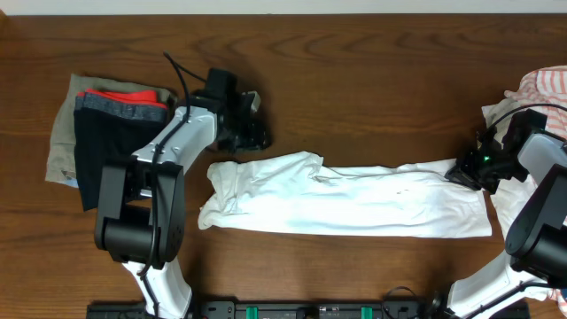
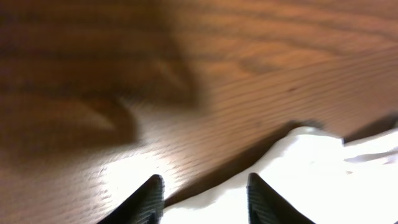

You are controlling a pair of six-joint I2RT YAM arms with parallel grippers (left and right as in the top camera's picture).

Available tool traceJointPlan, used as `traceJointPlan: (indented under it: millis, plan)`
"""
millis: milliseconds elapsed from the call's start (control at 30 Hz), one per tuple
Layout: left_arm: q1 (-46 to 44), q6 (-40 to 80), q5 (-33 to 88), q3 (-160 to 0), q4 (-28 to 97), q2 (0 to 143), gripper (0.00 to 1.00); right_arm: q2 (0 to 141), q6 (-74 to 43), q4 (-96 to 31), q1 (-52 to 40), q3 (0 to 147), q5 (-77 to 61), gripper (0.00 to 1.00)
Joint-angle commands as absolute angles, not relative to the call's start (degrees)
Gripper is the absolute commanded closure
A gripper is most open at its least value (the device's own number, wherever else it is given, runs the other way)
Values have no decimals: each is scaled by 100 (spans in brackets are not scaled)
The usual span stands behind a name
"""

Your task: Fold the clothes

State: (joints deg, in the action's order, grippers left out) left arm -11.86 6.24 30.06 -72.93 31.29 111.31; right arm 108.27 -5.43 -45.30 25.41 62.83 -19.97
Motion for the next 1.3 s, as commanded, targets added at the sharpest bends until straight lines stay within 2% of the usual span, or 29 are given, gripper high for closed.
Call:
traceJointPlan:
  millis: [0,333,767,900,1067,1267]
  plan:
    - [-1164,604,3271,-7395,3288,11059,46,10982,-576,-4392,2488,6178,-1479,87]
    - [-1164,432,1815,-7334,4224,11059,41,10982,-576,-4418,2488,6180,-1479,87]
    - [-1225,329,1981,-7262,4351,11168,40,10982,-578,-4525,2488,6178,-1481,87]
    - [-1247,327,2502,-7247,4390,11168,43,10982,-578,-4519,2488,6180,-1483,87]
    - [-1372,325,2504,-7242,4412,11168,49,10982,-578,-4521,2488,6180,-1483,87]
    - [-1481,325,2482,-7181,4482,11172,50,10982,-576,-4523,2488,6180,-1483,87]
